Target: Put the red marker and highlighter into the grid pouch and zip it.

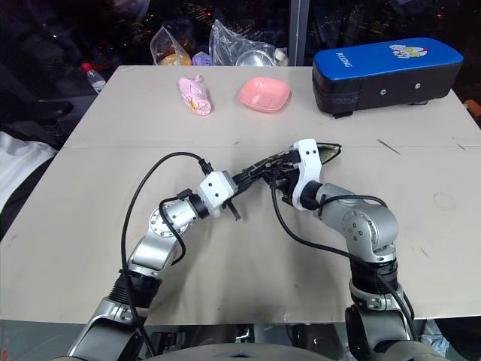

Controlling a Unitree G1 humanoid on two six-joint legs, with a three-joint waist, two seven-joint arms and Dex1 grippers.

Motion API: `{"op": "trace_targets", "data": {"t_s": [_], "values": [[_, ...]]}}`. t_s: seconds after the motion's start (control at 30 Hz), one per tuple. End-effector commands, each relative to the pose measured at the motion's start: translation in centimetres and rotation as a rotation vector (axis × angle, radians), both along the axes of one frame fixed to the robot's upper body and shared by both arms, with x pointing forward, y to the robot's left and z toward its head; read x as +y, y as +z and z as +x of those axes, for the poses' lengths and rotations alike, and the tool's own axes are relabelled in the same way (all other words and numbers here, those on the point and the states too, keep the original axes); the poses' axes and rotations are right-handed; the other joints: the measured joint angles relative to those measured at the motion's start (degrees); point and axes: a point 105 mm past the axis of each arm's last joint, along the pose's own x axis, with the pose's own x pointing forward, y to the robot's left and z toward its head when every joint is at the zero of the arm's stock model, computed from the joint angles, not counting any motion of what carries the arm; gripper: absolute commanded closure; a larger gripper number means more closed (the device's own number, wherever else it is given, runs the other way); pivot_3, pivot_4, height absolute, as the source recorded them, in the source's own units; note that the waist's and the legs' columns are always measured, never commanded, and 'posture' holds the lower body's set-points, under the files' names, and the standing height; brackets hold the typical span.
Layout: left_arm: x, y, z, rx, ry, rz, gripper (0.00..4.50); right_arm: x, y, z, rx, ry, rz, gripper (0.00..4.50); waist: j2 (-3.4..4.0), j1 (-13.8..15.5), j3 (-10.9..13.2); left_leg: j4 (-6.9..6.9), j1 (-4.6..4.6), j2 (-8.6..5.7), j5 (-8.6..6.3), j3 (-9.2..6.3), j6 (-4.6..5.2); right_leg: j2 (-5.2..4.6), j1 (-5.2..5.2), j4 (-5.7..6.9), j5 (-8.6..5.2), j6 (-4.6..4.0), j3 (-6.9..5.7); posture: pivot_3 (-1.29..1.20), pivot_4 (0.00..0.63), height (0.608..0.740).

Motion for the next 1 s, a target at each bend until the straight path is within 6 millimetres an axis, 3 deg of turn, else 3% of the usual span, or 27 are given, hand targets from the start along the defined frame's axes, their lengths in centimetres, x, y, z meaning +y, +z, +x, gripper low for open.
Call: {"op": "trace_targets", "data": {"t_s": [0.03, 0.3, 0.47, 0.6, 0.8, 0.87, 1.0], "values": [[0.1, 1.4, 0.0, -0.057, -0.005, -0.012, 4.50, -1.2, 1.1, 0.4, -0.053, -0.040, 0.002, 4.42, 0.00, 0.01, 0.00, 0.00, 0.00, 0.00, -0.01, 0.00, 0.02, 0.00, 0.00, 0.00, 0.00, 0.00, 0.00, 0.00, 0.150, 0.740], [0.3, 1.4, 0.1, -0.056, 0.006, -0.011, 4.50, -4.5, 1.4, 1.3, -0.067, -0.133, -0.026, 4.42, 0.00, 0.01, 0.00, 0.00, 0.00, 0.00, -0.05, 0.00, 0.09, -0.01, 0.00, 0.00, 0.00, 0.00, 0.00, 0.00, 0.150, 0.740], [0.3, 1.3, 0.1, -0.055, 0.010, -0.011, 4.50, -7.4, 1.9, 2.2, -0.081, -0.219, -0.044, 4.42, 0.00, 0.02, 0.00, -0.02, 0.00, 0.00, -0.05, 0.01, 0.10, 0.00, 0.00, -0.02, 0.00, 0.00, 0.01, 0.00, 0.150, 0.740], [0.4, 1.3, 0.1, -0.055, 0.012, -0.011, 4.50, -10.9, 2.0, 3.3, -0.085, -0.337, -0.068, 4.42, 0.00, 0.05, 0.00, -0.02, 0.00, 0.00, -0.06, 0.01, 0.10, 0.00, 0.00, -0.02, 0.00, 0.00, 0.01, 0.00, 0.150, 0.740], [0.6, 1.3, 0.1, -0.054, 0.014, -0.010, 4.50, -13.9, 1.9, 4.3, -0.079, -0.460, -0.091, 4.42, 0.00, 0.03, 0.00, -0.05, 0.00, -0.01, -0.05, 0.01, 0.09, 0.00, -0.01, -0.03, 0.00, 0.00, 0.02, 0.00, 0.150, 0.740], [0.6, 1.2, 0.1, -0.053, 0.015, -0.010, 4.50, -14.0, 1.8, 4.3, -0.079, -0.460, -0.091, 4.42, 0.00, 0.01, 0.00, -0.05, 0.01, 0.00, -0.05, 0.03, 0.08, 0.00, -0.02, -0.04, 0.00, 0.00, 0.03, 0.00, 0.150, 0.740], [0.7, 1.2, 0.2, -0.052, 0.017, -0.010, 4.50, -12.4, 1.8, 3.0, -0.075, -0.329, -0.056, 4.42, 0.00, 0.02, 0.00, -0.06, 0.00, 0.00, -0.05, 0.02, 0.08, 0.00, -0.02, -0.04, 0.00, 0.00, 0.03, 0.00, 0.150, 0.740]]}}
